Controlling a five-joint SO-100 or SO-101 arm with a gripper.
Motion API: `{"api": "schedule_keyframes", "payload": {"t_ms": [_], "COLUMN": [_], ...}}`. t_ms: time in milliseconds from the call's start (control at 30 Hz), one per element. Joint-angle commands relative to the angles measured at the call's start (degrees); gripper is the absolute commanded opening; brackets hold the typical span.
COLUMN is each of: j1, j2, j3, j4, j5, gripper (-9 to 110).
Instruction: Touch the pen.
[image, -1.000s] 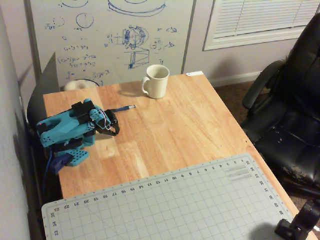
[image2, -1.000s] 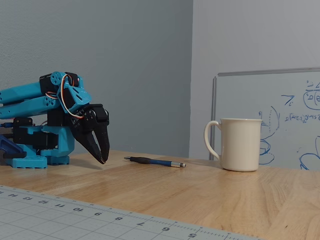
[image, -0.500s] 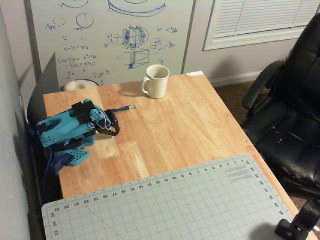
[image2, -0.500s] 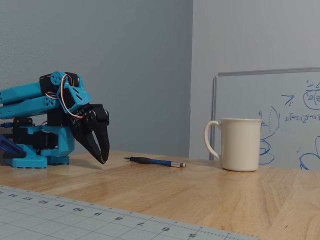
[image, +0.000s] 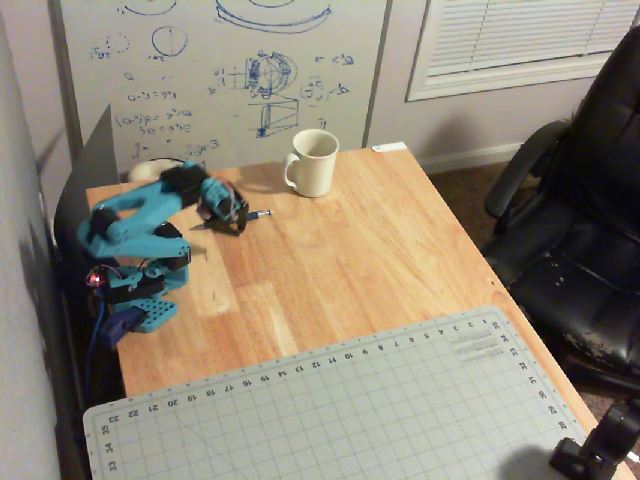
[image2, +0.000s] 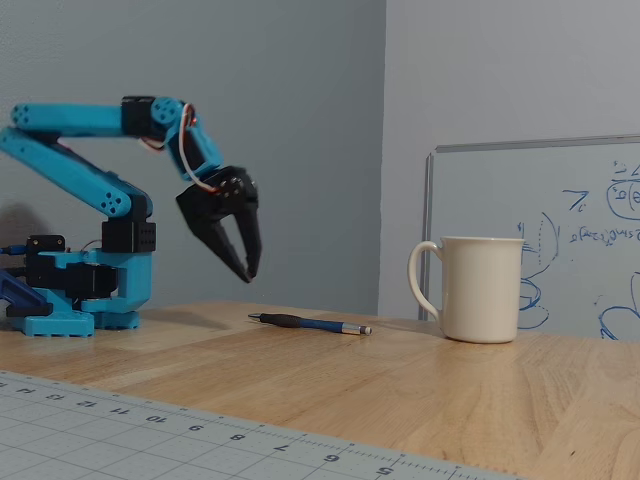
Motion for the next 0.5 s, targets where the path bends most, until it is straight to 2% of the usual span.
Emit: {"api": "schedule_keyframes", "payload": {"t_ms": [0,200,467], "j1": [-2.20,-4.31,-5.01], "j2": [-11.95,-22.76,-31.73], "j3": [-15.91,-25.31,-26.72], "j4": [-1.14,-1.14,-1.23], "j5": [0.53,0.53,-0.09], "gripper": [1,1,1]}}
